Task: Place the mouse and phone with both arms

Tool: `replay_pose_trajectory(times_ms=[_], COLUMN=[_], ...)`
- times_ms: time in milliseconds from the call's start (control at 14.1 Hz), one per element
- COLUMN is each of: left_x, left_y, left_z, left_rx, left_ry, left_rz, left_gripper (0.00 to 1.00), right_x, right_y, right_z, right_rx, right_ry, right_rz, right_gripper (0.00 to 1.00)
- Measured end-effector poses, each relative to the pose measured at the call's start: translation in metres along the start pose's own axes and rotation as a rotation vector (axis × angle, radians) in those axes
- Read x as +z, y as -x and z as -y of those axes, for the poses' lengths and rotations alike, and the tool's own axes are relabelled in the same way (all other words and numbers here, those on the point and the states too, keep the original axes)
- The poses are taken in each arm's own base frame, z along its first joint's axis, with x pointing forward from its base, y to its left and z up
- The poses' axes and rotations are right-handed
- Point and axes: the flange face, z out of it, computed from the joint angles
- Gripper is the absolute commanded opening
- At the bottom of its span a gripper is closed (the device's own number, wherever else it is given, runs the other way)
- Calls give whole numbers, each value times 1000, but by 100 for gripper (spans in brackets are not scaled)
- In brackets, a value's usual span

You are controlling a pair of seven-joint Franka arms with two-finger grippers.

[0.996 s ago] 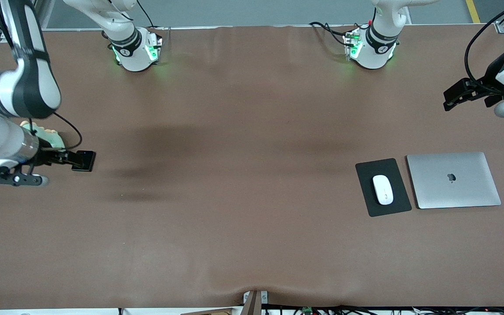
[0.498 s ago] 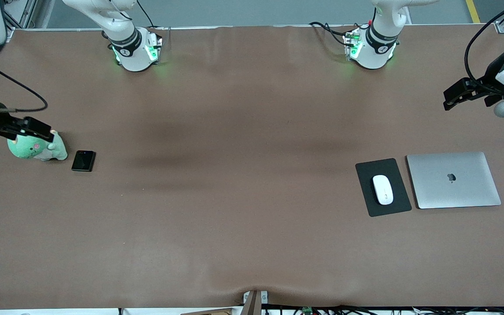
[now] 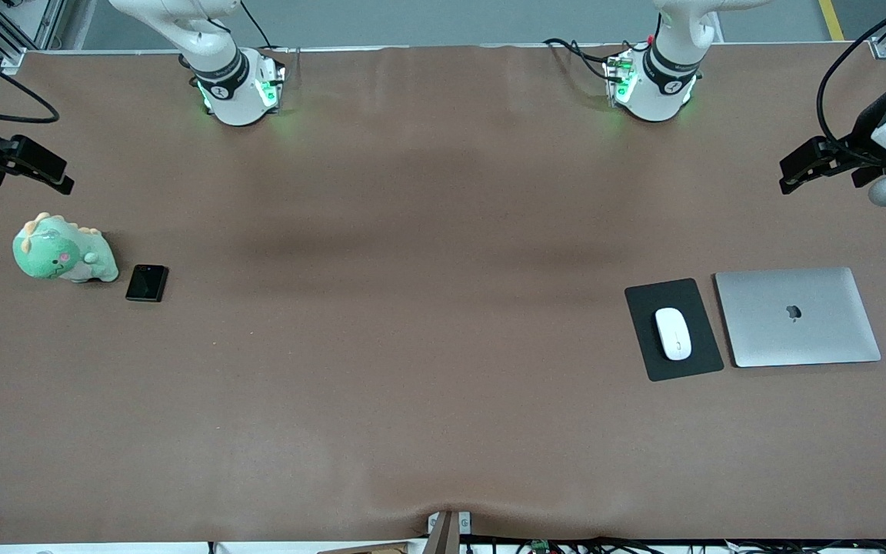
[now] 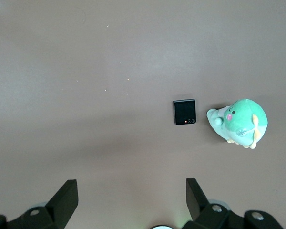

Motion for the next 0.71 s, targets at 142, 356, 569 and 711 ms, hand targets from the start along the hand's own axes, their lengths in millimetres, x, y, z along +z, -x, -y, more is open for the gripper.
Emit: replay_pose_trajectory(times_ms=[142, 356, 569, 711], left_x=[0, 0, 0, 0], left_y=[0, 0, 0, 0], left_z=[0, 0, 0, 0], left_rx=[0, 0, 0, 1], left_ry=[0, 0, 0, 3], left_rz=[0, 0, 0, 1], left_gripper=[100, 100, 100, 100], right_x=[2, 3, 4, 4], right_y=[0, -1, -1, -1], right_z=[-2, -2, -2, -3], right_rx=[5, 5, 5, 6], right_ry=[-4, -5, -6, -6], right_rz=[5, 8, 9, 10], right_gripper=[100, 100, 100, 100])
